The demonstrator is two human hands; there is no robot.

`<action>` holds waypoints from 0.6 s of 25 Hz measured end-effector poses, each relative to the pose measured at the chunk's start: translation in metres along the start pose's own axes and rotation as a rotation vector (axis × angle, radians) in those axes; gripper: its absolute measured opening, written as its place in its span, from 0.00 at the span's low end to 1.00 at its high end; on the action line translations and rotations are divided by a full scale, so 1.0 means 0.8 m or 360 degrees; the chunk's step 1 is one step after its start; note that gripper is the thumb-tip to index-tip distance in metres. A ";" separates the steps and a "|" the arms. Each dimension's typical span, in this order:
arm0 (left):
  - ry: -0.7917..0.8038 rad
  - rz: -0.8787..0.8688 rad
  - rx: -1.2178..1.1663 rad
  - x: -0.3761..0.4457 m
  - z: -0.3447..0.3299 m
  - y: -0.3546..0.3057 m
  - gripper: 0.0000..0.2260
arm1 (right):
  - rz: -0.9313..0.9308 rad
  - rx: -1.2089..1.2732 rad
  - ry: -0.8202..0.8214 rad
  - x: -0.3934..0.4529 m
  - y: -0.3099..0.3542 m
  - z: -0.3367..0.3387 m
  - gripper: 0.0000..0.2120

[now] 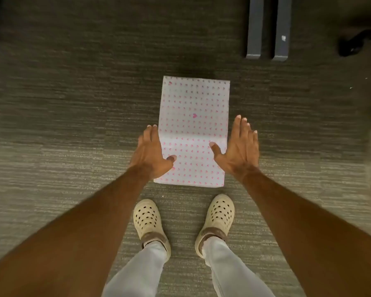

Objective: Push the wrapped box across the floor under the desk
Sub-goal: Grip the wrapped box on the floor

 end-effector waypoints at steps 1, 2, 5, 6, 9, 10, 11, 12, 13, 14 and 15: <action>0.0014 0.0068 -0.0143 0.019 -0.019 0.000 0.45 | -0.0067 0.0153 -0.0024 0.011 -0.007 -0.017 0.45; 0.0035 0.0159 -0.0297 0.034 -0.031 -0.001 0.42 | -0.0140 0.0291 -0.0040 0.021 -0.013 -0.030 0.42; 0.0054 0.0390 -0.0546 0.087 -0.067 0.006 0.32 | -0.0449 0.0778 -0.0087 0.051 -0.033 -0.074 0.28; 0.0058 0.0449 -0.0588 0.099 -0.075 0.010 0.29 | -0.0537 0.0890 -0.0062 0.056 -0.037 -0.084 0.24; 0.0035 0.0515 -0.0670 0.129 -0.091 0.026 0.19 | -0.0709 0.1077 0.0011 0.076 -0.056 -0.112 0.20; 0.0043 0.0562 -0.0709 0.136 -0.094 0.029 0.17 | -0.0751 0.1123 0.0020 0.081 -0.058 -0.119 0.19; 0.0030 0.0604 -0.0750 0.142 -0.097 0.031 0.15 | -0.0775 0.1169 0.0004 0.086 -0.061 -0.128 0.18; 0.0023 0.0653 -0.0804 0.145 -0.097 0.031 0.14 | -0.0812 0.1213 -0.0004 0.088 -0.060 -0.133 0.16; 0.0013 0.0693 -0.0846 0.150 -0.098 0.033 0.13 | -0.0836 0.1262 -0.0020 0.092 -0.060 -0.137 0.15; 0.0011 0.0729 -0.0896 0.151 -0.098 0.034 0.12 | -0.0881 0.1310 -0.0015 0.093 -0.060 -0.139 0.13; 0.0010 0.0743 -0.0936 0.154 -0.098 0.034 0.11 | -0.0909 0.1356 -0.0020 0.096 -0.063 -0.140 0.11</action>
Point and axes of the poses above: each hand's wrist, its own x-axis towards the middle knuckle, its own z-axis out of the back of the hand, y = z × x, the point moved 2 cm from there along x, towards the middle knuckle, and after that the axes turned 9 degrees about z, right-handed, at the moved point
